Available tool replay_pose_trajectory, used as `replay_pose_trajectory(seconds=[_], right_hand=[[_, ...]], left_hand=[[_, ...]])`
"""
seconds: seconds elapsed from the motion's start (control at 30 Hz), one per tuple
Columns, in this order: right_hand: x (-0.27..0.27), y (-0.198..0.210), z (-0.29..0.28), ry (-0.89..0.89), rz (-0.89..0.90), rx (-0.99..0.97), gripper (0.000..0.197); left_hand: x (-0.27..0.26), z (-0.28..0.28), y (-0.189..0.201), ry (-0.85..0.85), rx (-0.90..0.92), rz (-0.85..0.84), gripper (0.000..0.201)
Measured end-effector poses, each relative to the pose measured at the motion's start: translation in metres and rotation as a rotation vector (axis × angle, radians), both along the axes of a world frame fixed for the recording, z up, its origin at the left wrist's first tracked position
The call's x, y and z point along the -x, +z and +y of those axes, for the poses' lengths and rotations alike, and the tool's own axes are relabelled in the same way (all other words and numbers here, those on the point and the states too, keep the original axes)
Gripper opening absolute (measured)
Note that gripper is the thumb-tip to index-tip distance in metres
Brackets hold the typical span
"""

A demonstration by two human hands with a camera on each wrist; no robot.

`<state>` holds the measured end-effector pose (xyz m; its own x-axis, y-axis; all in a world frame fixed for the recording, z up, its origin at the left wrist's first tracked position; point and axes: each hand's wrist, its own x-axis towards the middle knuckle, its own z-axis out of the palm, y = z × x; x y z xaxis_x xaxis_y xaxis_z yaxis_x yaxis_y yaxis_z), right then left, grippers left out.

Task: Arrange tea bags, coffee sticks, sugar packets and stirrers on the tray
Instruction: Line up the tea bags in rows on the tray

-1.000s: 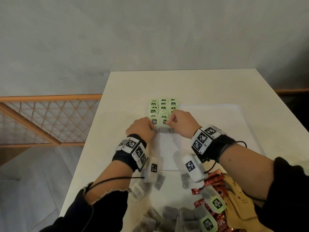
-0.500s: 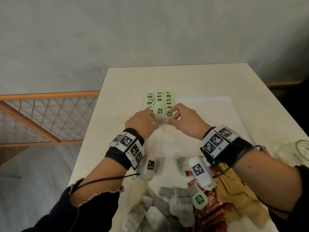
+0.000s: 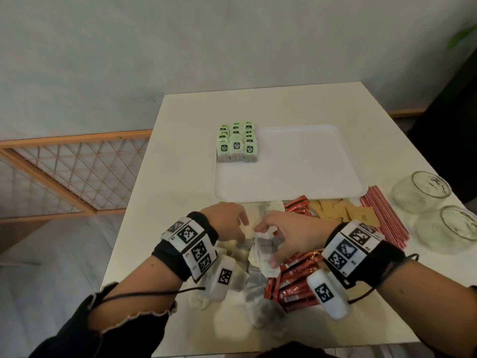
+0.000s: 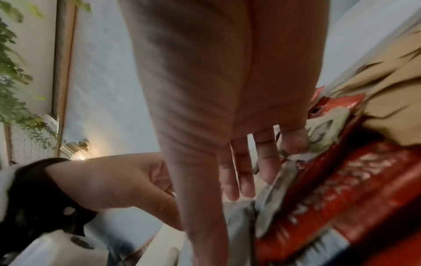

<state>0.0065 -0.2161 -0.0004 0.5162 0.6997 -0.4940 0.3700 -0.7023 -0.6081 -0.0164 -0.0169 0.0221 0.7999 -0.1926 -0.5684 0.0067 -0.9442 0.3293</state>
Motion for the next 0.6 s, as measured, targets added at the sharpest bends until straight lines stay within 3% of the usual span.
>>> replay_pose_trajectory(seconds=[0.13, 0.3, 0.43, 0.6], right_hand=[[0.006, -0.004, 0.004, 0.045, -0.088, 0.01, 0.07], [0.011, -0.014, 0.01, 0.065, -0.191, 0.028, 0.057], [0.009, -0.013, 0.01, 0.049, -0.166, 0.01, 0.063], [0.01, -0.01, 0.015, 0.082, -0.202, -0.025, 0.048]], left_hand=[[0.016, -0.002, -0.008, -0.013, 0.023, -0.036, 0.051], [0.026, -0.006, -0.018, 0.047, 0.06, -0.082, 0.038], [0.027, -0.01, -0.022, 0.061, 0.019, -0.079, 0.034], [0.026, -0.011, -0.024, 0.102, -0.007, -0.113, 0.03]])
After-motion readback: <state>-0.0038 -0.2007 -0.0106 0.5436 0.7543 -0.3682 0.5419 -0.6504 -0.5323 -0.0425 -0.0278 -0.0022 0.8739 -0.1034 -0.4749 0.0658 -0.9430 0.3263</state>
